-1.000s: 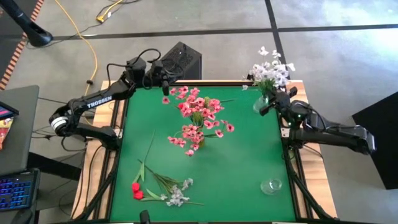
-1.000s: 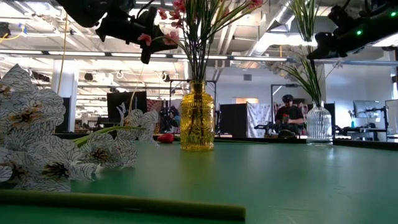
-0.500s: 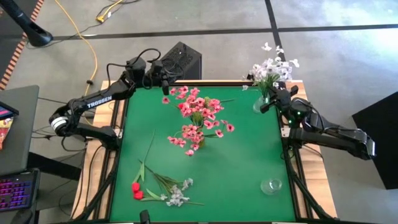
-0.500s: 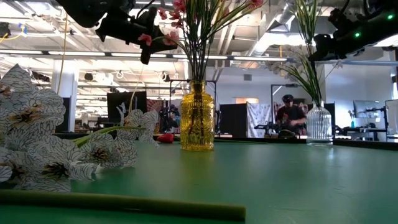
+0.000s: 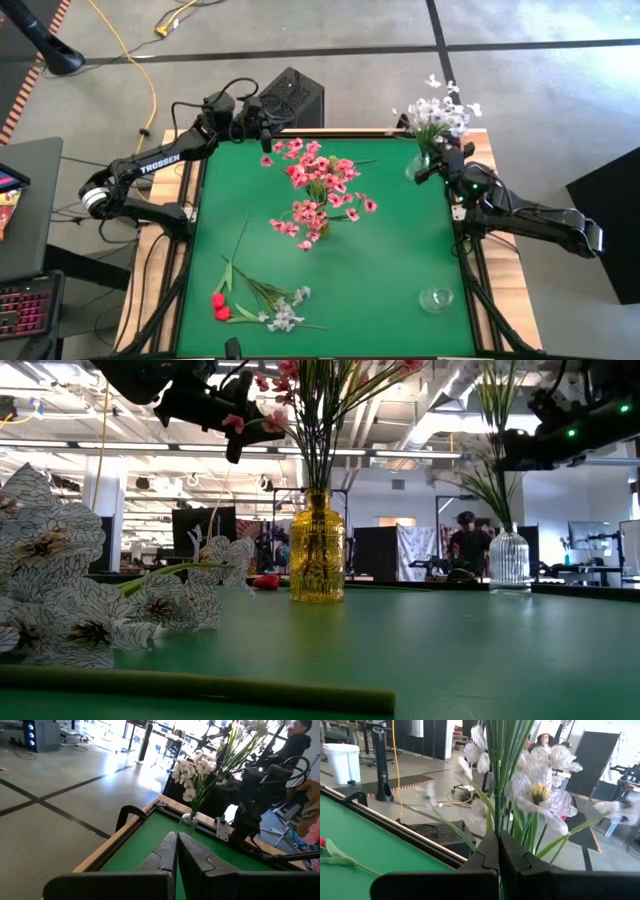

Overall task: Sort flowers into vase by color
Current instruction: Put the white flowers into the top transparent vase

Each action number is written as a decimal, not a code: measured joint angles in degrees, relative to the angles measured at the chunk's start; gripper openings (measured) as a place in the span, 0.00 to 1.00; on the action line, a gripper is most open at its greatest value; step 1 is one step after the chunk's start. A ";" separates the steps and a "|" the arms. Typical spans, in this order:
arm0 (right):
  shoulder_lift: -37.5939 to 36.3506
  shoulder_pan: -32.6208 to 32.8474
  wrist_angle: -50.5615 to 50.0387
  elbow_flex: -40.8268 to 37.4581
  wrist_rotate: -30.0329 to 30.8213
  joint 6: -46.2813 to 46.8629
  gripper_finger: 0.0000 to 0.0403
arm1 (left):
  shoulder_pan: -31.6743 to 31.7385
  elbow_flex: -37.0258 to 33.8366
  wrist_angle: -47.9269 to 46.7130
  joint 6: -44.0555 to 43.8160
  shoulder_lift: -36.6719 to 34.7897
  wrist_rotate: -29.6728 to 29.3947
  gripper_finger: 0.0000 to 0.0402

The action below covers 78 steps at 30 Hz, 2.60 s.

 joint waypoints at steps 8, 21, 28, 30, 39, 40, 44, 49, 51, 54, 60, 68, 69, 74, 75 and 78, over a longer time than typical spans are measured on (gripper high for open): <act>0.09 0.04 -3.08 -1.05 2.89 4.92 0.05 | 0.00 0.00 -0.50 -0.37 0.02 0.01 0.00; 0.09 -1.42 -13.27 -1.05 3.56 16.31 0.05 | -0.02 0.02 -0.52 0.09 0.02 -0.02 0.00; 0.09 -4.10 -14.76 -1.05 3.08 20.43 0.05 | -0.02 0.02 -0.52 0.09 0.02 0.00 0.00; 0.09 -4.60 -14.94 -1.05 2.71 21.36 0.05 | -0.02 0.02 -0.53 0.09 0.02 0.01 0.00; 0.48 -7.26 -19.99 -0.98 -0.97 28.05 0.05 | -0.54 0.02 -0.55 0.14 0.02 0.02 0.00; 0.48 -7.46 -20.08 -0.98 -1.40 28.06 0.05 | -0.74 0.02 -0.55 0.19 0.02 0.03 0.00; 0.48 -7.87 -20.15 -0.98 -2.93 28.05 0.05 | -1.34 0.02 -0.55 0.24 0.02 0.02 0.00; 0.48 -7.87 -20.28 -0.98 -3.12 28.05 0.08 | -1.62 0.04 -0.55 0.22 0.02 -0.09 0.00; 0.43 -7.87 -20.23 -0.99 -3.14 28.05 0.11 | -1.62 0.04 -0.55 0.21 0.02 -0.20 0.00; 0.42 -7.85 -19.88 -1.01 -3.26 27.51 0.15 | -1.62 0.04 -0.55 0.20 0.02 -0.23 0.00; 0.42 -7.84 -18.40 -0.93 -3.34 23.91 0.24 | -1.62 0.04 -0.55 0.15 0.02 -0.23 0.00; 0.42 -7.80 -19.05 3.36 -4.28 15.04 0.43 | -1.62 0.04 -0.55 0.11 0.02 -0.21 0.00; 0.41 -7.80 -19.45 4.07 -4.91 14.40 0.45 | -1.62 0.04 -0.55 0.11 0.02 -0.21 0.00; 0.39 -7.78 -25.84 7.88 -8.13 13.59 0.56 | -1.62 0.04 -0.55 0.11 0.02 0.16 0.00; 0.39 -7.78 -27.64 8.75 -8.69 13.55 0.57 | -1.60 0.04 -0.55 0.11 0.02 0.16 0.00; 0.39 -7.78 -32.17 11.07 -10.78 13.50 0.59 | -1.60 0.04 -0.55 0.19 0.02 0.16 0.00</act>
